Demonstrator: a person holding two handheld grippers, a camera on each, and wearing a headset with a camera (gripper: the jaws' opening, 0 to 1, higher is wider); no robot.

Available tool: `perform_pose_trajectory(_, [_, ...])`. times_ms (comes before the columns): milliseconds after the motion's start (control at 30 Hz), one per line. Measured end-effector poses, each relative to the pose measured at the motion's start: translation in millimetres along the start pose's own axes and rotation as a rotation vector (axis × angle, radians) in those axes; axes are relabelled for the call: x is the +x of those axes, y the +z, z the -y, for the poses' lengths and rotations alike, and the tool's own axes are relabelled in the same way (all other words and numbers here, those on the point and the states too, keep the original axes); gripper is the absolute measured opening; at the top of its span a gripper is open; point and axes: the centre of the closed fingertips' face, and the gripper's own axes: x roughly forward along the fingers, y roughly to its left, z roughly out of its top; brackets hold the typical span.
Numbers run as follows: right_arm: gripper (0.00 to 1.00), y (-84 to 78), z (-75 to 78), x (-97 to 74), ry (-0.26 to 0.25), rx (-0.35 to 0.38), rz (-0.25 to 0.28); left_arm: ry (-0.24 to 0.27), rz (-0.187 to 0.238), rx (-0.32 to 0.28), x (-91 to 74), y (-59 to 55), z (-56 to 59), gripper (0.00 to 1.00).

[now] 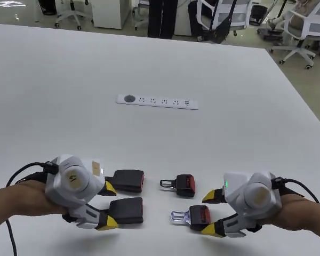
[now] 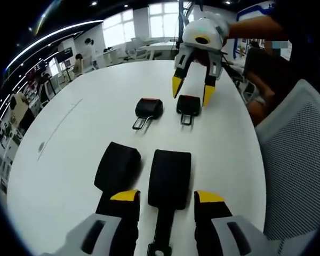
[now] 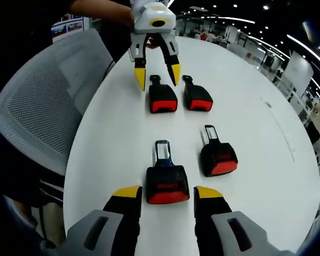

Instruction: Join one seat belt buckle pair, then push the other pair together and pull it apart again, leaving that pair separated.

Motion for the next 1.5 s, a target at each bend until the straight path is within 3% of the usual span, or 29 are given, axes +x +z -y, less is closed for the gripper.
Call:
perform_pose_trajectory(200, [0.32, -5.8, 2.0, 7.5, 0.027, -0.025, -0.038, -0.021, -0.031, 0.023, 9.8, -1.0, -2.7, 0.38])
perform_pose_trajectory(400, [0.31, -2.8, -2.6, 3.8, 0.041, -0.041, -0.062, -0.05, -0.045, 0.035, 13.6, -0.3, 1.5, 0.33])
perform_pose_trajectory(867, [0.31, -3.7, -0.9, 6.2, 0.039, -0.037, -0.064, -0.078, -0.061, 0.093, 14.8, -5.6, -1.2, 0.33])
perform_pose_trajectory(1500, [0.3, 6.0, -2.1, 10.7, 0.038, -0.019, -0.065, -0.119, -0.119, 0.154, 16.3, -6.9, 1.6, 0.32])
